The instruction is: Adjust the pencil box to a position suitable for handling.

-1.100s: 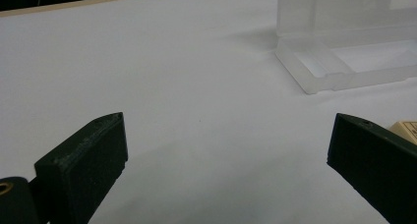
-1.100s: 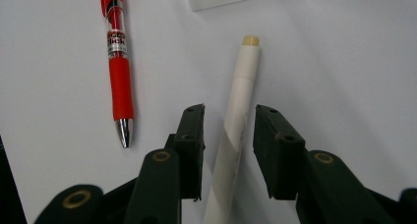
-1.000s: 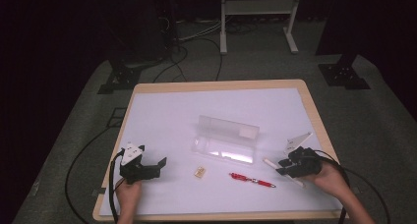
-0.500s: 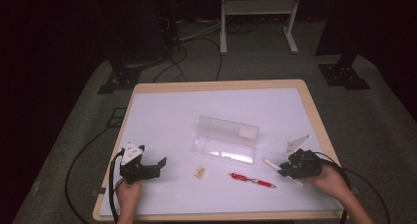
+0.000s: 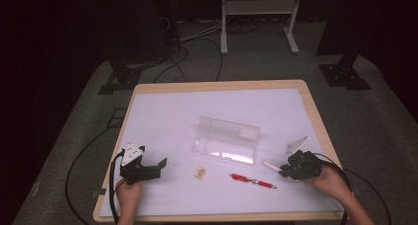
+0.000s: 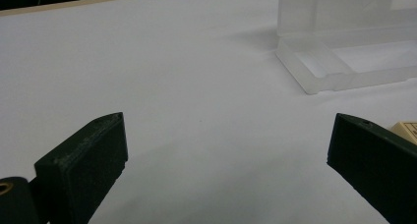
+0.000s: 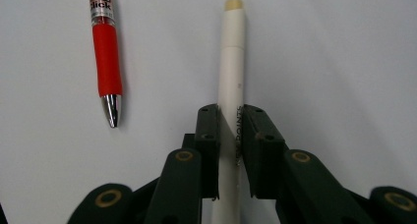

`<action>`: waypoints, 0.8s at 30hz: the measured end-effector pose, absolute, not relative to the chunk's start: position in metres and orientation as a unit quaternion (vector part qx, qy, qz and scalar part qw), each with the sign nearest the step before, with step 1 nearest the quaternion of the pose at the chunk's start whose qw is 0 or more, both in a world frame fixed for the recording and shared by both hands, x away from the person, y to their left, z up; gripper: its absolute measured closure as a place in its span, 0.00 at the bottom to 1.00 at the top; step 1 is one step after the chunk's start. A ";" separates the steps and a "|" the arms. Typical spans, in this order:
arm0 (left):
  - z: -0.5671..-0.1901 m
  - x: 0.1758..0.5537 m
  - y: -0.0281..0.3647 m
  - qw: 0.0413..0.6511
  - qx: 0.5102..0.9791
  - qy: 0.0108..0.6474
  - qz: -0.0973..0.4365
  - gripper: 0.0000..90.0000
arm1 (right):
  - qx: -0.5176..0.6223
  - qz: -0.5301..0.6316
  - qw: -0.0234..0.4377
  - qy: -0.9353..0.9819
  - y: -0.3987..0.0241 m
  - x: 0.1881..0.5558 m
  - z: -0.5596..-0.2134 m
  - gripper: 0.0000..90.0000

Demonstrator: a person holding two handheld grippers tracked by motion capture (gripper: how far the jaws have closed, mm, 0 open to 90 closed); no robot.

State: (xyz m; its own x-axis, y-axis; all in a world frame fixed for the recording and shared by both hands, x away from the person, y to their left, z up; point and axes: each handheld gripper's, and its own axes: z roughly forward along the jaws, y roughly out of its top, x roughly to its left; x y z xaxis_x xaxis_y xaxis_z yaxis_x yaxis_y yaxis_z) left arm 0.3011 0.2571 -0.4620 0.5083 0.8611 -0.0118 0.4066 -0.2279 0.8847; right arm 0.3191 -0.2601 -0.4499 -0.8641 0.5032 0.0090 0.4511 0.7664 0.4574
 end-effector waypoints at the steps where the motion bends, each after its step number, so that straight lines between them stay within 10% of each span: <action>1: -0.462 0.301 0.257 0.451 0.742 0.427 0.252 0.01 | 0.256 0.228 0.057 0.938 -0.260 0.319 -0.450 0.86; 24: -0.462 0.301 0.258 0.451 0.743 0.427 0.251 0.01 | 0.228 0.241 0.093 0.939 -0.253 0.320 -0.423 0.87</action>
State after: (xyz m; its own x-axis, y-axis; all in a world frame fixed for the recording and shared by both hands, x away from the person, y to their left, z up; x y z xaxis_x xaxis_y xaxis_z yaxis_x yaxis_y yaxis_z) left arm 0.3011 0.2576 -0.4619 0.5098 0.8602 -0.0127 0.4076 -0.2285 0.8841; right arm 0.3202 -0.2529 -0.4231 -0.8783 0.4736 -0.0653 0.3838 0.7799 0.4944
